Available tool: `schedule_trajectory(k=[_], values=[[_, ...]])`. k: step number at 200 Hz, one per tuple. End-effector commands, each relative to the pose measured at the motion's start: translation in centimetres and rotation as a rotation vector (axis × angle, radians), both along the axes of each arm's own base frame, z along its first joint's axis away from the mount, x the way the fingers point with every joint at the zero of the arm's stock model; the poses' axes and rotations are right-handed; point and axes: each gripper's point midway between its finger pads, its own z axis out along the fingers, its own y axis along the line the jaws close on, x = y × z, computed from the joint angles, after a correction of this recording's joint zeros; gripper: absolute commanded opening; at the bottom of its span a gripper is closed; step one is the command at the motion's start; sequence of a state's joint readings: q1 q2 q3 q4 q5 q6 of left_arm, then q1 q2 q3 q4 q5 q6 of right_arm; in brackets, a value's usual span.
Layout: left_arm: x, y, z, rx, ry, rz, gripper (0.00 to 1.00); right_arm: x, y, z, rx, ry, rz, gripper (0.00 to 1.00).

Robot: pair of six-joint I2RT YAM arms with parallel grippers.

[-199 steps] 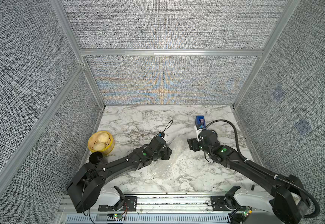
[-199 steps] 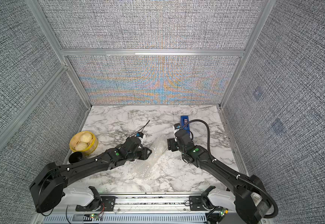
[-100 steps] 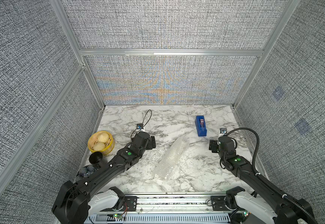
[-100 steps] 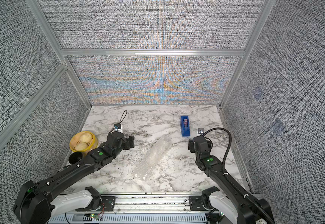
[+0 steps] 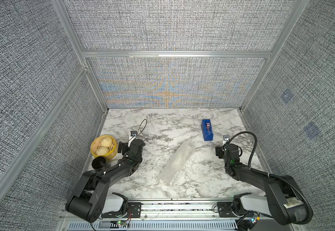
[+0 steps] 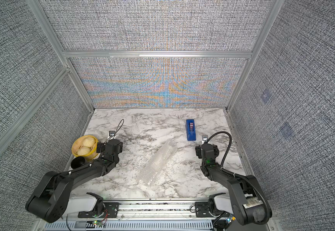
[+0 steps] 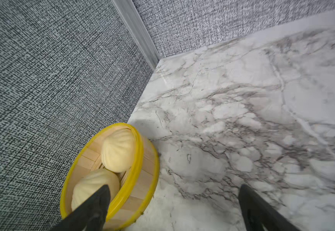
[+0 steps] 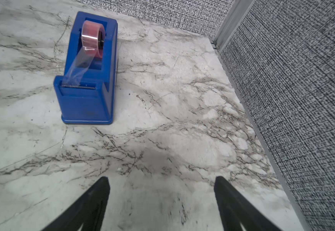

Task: Wrap vases in bubble wrap
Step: Reset both arms

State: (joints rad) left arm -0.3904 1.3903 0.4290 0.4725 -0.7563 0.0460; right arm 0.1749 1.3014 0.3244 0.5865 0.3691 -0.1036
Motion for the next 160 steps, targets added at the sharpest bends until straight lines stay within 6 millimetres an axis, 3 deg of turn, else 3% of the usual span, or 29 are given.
schedule_trajectory(k=[1, 17, 36, 51, 81, 90, 108, 160], values=[[2.7, -2.2, 2.7, -0.018, -0.151, -0.150, 1.00, 2.4, 1.2, 2.6, 0.057, -0.095, 0.100, 0.86], [3.0, -2.9, 2.6, -0.096, -0.197, -0.220, 1.00, 2.5, 1.5, 2.3, 0.095, -0.065, 0.142, 0.86], [3.0, -0.8, 2.5, -0.144, -0.271, -0.159, 1.00, 2.2, 2.1, 2.5, 0.138, -0.095, 0.182, 0.86], [3.1, -0.6, 2.1, -0.187, -0.261, -0.182, 1.00, 2.1, 2.5, 2.5, 0.180, -0.154, 0.217, 0.87], [3.3, -0.5, 1.7, -0.222, -0.247, -0.201, 1.00, 3.5, 1.4, 0.3, 0.181, -0.174, 0.142, 0.88], [3.2, -0.4, 1.5, -0.238, -0.252, -0.204, 1.00, 3.5, 1.1, 0.5, 0.179, -0.171, 0.118, 0.99], [3.5, 0.0, 0.8, -0.235, -0.261, -0.195, 1.00, 3.9, -1.6, 0.0, 0.178, -0.120, -0.061, 0.99], [3.7, 0.9, 0.7, -0.242, -0.252, -0.129, 1.00, 4.0, -1.0, 0.1, 0.160, -0.113, -0.038, 0.99]])
